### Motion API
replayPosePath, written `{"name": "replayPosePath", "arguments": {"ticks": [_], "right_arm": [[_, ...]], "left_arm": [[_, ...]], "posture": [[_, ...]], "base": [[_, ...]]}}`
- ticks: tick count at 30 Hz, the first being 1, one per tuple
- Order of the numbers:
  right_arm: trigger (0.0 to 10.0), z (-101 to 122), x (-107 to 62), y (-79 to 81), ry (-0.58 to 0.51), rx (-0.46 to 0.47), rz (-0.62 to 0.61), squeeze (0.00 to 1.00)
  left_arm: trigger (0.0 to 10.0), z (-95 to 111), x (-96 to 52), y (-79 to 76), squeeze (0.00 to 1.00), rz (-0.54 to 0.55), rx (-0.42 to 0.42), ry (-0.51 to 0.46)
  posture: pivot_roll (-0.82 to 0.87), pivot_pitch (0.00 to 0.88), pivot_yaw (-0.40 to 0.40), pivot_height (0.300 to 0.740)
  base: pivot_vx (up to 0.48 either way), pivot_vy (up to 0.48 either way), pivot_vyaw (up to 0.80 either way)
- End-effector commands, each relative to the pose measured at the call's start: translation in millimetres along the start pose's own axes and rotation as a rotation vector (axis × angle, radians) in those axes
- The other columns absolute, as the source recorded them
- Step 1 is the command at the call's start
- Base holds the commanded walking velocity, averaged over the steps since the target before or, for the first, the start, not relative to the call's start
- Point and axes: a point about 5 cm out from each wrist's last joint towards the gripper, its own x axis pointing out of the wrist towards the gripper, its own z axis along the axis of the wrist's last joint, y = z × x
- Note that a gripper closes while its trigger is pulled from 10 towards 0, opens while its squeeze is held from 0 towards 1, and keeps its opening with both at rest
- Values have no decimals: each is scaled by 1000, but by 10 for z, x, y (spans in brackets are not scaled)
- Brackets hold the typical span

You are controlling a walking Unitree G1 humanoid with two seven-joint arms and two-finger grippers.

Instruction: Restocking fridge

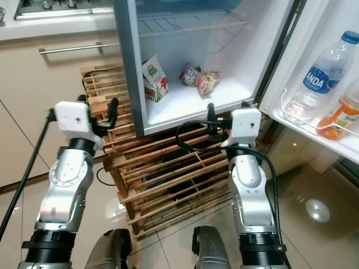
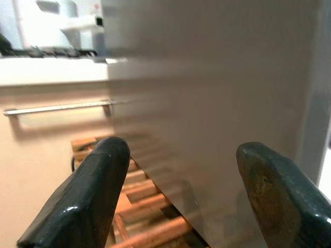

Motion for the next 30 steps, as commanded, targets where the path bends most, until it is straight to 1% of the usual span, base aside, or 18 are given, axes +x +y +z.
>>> {"name": "replayPosePath", "arguments": {"ticks": [1,4,6,11,17,20,24,27,30], "right_arm": [[10000,-45,46,27,19,33,2,0],[10000,-69,59,61,32,38,14,0],[10000,-66,57,85,30,35,25,0],[10000,-126,19,61,45,20,31,0],[10000,-204,-3,82,62,24,37,0],[10000,-193,-15,132,59,37,45,0],[10000,-216,-18,171,64,31,58,0],[10000,-213,-9,152,67,23,64,0],[10000,-232,-10,115,74,10,70,0]], "left_arm": [[10000,32,85,-8,0,10,17,4],[10000,56,125,-15,0,3,29,-3],[10000,65,140,-17,0,-4,36,-6],[10000,38,110,-29,0,-18,37,3],[10000,52,60,-113,0,-66,28,-11],[10000,74,55,-103,0,-66,20,-7],[10000,24,47,-85,0,-60,33,9],[10000,36,51,-99,0,-54,30,10],[10000,-17,22,-119,0,-44,16,37]], "posture": [[-96,0,3,617],[-91,0,-1,617],[-89,0,-3,617],[-82,0,-10,617],[-59,0,2,617],[-52,0,-5,617],[-41,0,-29,617],[-39,0,-37,617],[-41,0,-43,617]], "base": [[-315,0,0],[-302,0,0],[0,0,0],[0,0,0],[0,-480,0],[0,-480,0],[0,-480,727],[0,-480,781],[0,-480,750]]}}
